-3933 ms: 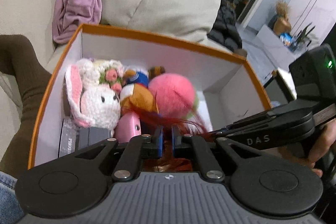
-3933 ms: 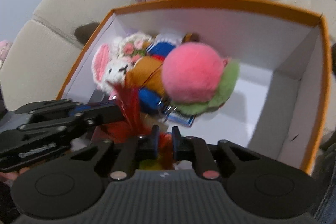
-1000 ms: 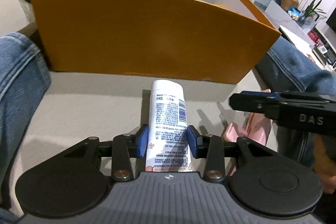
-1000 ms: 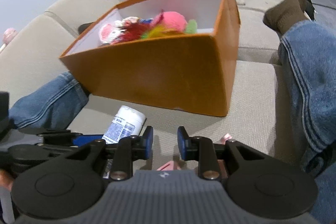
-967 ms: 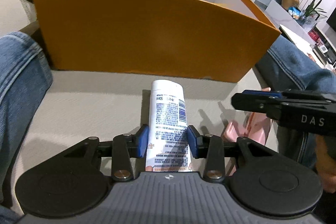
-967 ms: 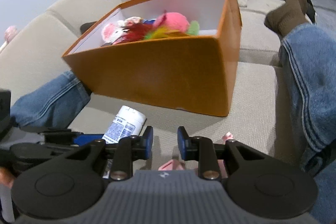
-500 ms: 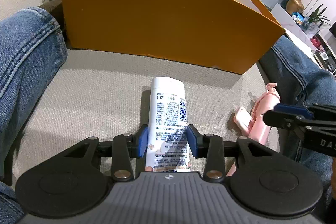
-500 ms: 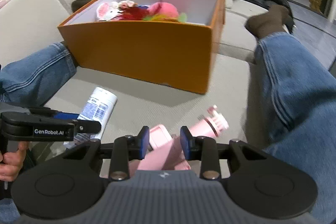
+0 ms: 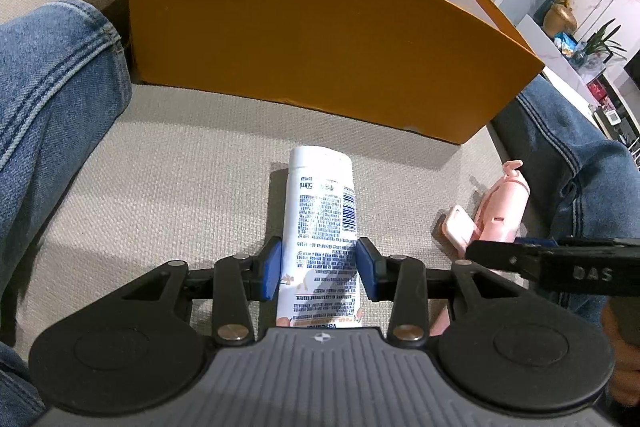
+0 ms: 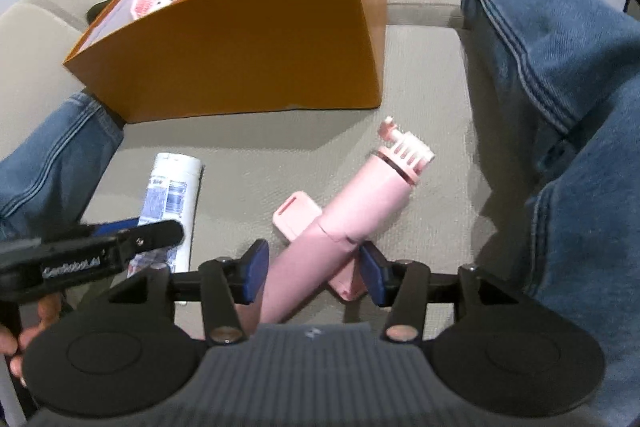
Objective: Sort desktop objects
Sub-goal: 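Lift the white bottle with the left tool while the right tool lifts the pink stick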
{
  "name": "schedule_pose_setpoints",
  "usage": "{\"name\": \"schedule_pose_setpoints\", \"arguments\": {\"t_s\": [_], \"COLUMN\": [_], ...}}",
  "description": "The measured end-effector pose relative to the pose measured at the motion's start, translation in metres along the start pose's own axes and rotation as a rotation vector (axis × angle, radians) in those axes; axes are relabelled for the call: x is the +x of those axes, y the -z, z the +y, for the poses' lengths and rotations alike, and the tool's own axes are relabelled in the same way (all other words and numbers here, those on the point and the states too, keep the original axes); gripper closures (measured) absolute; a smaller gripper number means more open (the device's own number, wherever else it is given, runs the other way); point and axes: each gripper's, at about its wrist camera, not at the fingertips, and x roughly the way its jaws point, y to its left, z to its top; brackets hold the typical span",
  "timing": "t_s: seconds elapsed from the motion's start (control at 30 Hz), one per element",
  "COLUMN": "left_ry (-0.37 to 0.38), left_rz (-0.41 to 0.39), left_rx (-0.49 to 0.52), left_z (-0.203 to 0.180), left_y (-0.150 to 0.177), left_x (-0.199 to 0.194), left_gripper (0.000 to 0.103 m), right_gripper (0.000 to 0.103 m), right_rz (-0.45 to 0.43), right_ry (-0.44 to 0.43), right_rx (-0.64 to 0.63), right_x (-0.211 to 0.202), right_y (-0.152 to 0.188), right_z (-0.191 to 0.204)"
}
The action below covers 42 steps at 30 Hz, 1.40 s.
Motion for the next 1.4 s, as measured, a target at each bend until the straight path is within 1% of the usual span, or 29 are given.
{"name": "schedule_pose_setpoints", "arguments": {"t_s": [0.03, 0.17, 0.27, 0.33, 0.4, 0.43, 0.5, 0.6, 0.67, 0.77, 0.87, 0.93, 0.97, 1.23, 1.4], "left_ry": [-0.001, 0.002, 0.004, -0.003, -0.01, -0.008, 0.002, -0.01, -0.018, -0.024, -0.042, -0.07, -0.074, -0.06, -0.029], "left_rz": [0.0, -0.005, -0.018, -0.034, -0.052, -0.06, -0.069, -0.086, -0.096, -0.105, -0.111, -0.118, -0.123, -0.128, -0.124], "left_rx": [0.002, 0.0, -0.003, -0.001, 0.007, 0.008, 0.003, 0.015, 0.016, 0.03, 0.061, 0.079, 0.089, 0.065, 0.032], "left_z": [-0.001, -0.004, -0.003, -0.004, -0.007, -0.007, -0.008, -0.011, -0.013, -0.016, -0.02, -0.023, -0.023, -0.015, -0.008], "left_y": [0.0, 0.002, 0.002, 0.002, 0.002, 0.002, 0.0, -0.002, -0.004, -0.006, -0.006, -0.008, -0.008, -0.001, 0.004], "left_x": [0.0, 0.002, 0.002, 0.003, 0.005, 0.006, 0.007, 0.008, 0.008, 0.011, 0.014, 0.015, 0.015, 0.005, -0.002], "left_gripper": [0.057, 0.056, 0.054, 0.054, 0.053, 0.051, 0.042, 0.041, 0.041, 0.038, 0.039, 0.051, 0.052, 0.054, 0.054], "right_gripper": [0.046, 0.045, 0.048, 0.049, 0.05, 0.052, 0.056, 0.06, 0.062, 0.063, 0.064, 0.064, 0.064, 0.069, 0.07], "right_rz": [-0.005, 0.007, -0.02, -0.029, -0.034, -0.04, -0.051, -0.052, -0.053, -0.051, -0.044, -0.042, -0.042, -0.041, -0.02], "right_ry": [0.017, 0.036, 0.063, 0.067, 0.065, 0.063, 0.052, 0.038, 0.029, 0.013, 0.002, -0.005, -0.007, -0.04, -0.045], "right_rx": [-0.008, -0.016, -0.07, -0.084, -0.09, -0.087, -0.079, -0.085, -0.08, -0.057, -0.04, -0.032, -0.03, 0.005, 0.054], "right_x": [0.002, 0.015, 0.015, 0.014, 0.013, 0.012, 0.009, 0.007, 0.006, 0.005, 0.005, 0.005, 0.005, -0.004, -0.007], "right_y": [-0.001, -0.003, 0.0, 0.001, 0.002, 0.002, 0.001, 0.001, 0.001, -0.001, -0.001, -0.002, -0.002, 0.001, 0.005], "right_z": [0.001, 0.005, 0.012, 0.014, 0.014, 0.012, 0.01, 0.01, 0.01, 0.006, 0.003, 0.001, 0.001, -0.004, -0.015]}}
